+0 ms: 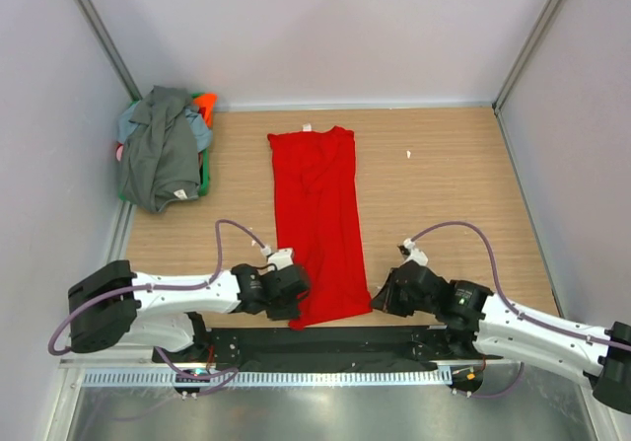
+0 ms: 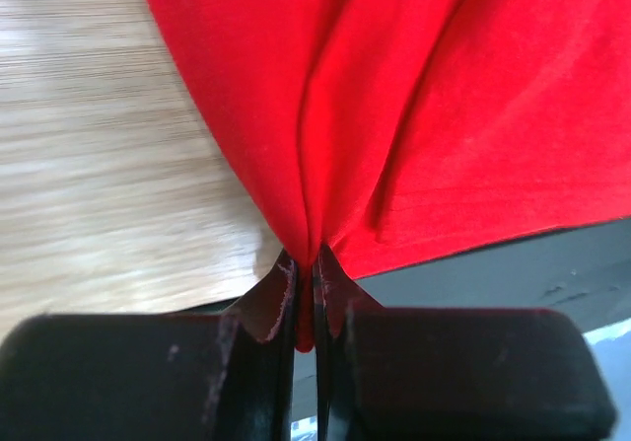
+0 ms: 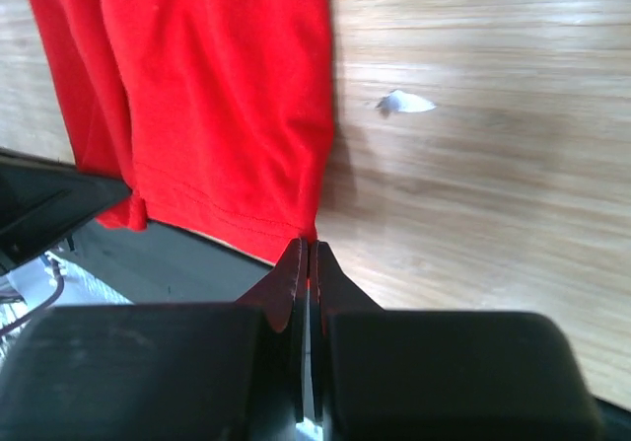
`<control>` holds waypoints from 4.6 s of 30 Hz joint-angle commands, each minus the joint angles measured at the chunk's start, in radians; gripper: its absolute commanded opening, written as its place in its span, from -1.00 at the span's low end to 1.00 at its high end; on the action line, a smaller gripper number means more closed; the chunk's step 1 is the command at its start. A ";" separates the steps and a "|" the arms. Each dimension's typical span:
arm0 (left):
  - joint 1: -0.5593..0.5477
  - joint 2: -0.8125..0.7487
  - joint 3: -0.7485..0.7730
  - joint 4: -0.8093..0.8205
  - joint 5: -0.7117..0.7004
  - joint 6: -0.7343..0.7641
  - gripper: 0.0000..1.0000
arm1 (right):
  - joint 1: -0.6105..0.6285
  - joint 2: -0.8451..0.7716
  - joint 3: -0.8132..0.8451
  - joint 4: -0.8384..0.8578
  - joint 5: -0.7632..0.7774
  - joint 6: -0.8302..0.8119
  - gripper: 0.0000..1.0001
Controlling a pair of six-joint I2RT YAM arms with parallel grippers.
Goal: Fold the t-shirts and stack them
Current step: Fold the tshirt
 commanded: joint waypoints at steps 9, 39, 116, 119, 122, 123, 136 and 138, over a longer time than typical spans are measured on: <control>0.081 -0.030 0.283 -0.315 -0.071 0.114 -0.92 | 0.028 0.244 0.315 -0.010 0.148 -0.099 -0.97; 0.672 0.432 0.791 -0.384 0.188 0.577 -0.92 | -0.356 0.810 0.887 -0.013 0.132 -0.509 -0.97; 0.830 0.275 0.276 0.115 0.352 0.470 0.53 | -0.575 1.030 0.495 0.437 -0.421 -0.416 -0.06; 0.830 0.280 0.253 0.136 0.351 0.462 0.50 | -0.575 1.036 0.485 0.441 -0.417 -0.417 -0.33; 0.830 0.277 0.237 0.159 0.349 0.456 0.46 | -0.577 1.037 0.484 0.438 -0.414 -0.425 -0.42; 0.830 0.275 0.231 0.162 0.348 0.456 0.43 | -0.575 1.039 0.482 0.438 -0.415 -0.426 -0.43; 0.826 0.329 0.185 0.262 0.348 0.433 -0.06 | -0.575 1.057 0.466 0.452 -0.435 -0.440 -0.67; 0.823 0.344 0.183 0.271 0.348 0.433 -0.16 | -0.574 1.059 0.461 0.452 -0.435 -0.440 -0.70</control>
